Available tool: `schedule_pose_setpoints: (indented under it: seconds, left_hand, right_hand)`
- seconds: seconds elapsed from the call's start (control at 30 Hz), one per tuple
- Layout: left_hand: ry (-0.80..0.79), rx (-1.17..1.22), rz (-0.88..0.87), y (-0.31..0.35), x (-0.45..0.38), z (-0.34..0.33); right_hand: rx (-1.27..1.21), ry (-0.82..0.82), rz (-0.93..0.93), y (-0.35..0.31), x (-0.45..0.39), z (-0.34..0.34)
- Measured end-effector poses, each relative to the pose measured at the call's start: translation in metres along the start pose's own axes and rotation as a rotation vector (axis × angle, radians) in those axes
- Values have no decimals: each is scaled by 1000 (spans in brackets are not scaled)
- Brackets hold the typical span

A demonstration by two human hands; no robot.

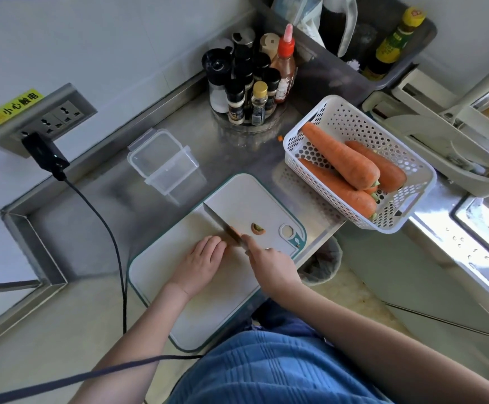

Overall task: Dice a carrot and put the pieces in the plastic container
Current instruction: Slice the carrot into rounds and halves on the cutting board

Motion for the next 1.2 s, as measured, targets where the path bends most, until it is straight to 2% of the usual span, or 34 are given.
schedule_pose_setpoints:
  seconds: [0.17, 0.6, 0.93, 1.07, 1.2]
  left_hand:
    - [-17, -6, 2, -1, 0, 2]
    - [-32, -53, -9, 0, -2, 7]
    - [16, -52, -6, 3, -5, 13]
    - [122, 28, 1, 14, -21, 33]
    - [24, 79, -94, 25, -45, 40]
  right_hand:
    - [-5, 48, -50, 4, 7, 5]
    - [27, 34, -31, -1, 8, 9]
    - [114, -12, 56, -2, 3, 13]
    - [156, -11, 32, -3, 2, 16]
    - [277, -15, 56, -7, 5, 18]
Point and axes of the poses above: each hand's wrist, its own x-axis away from the middle knuckle, its own z-axis out of the back of the hand, y = z × x, the point moved 6 cm from there along -x, towards the middle knuckle, and after that the axes turned 9 degrees about z, right-handed, at the moved point
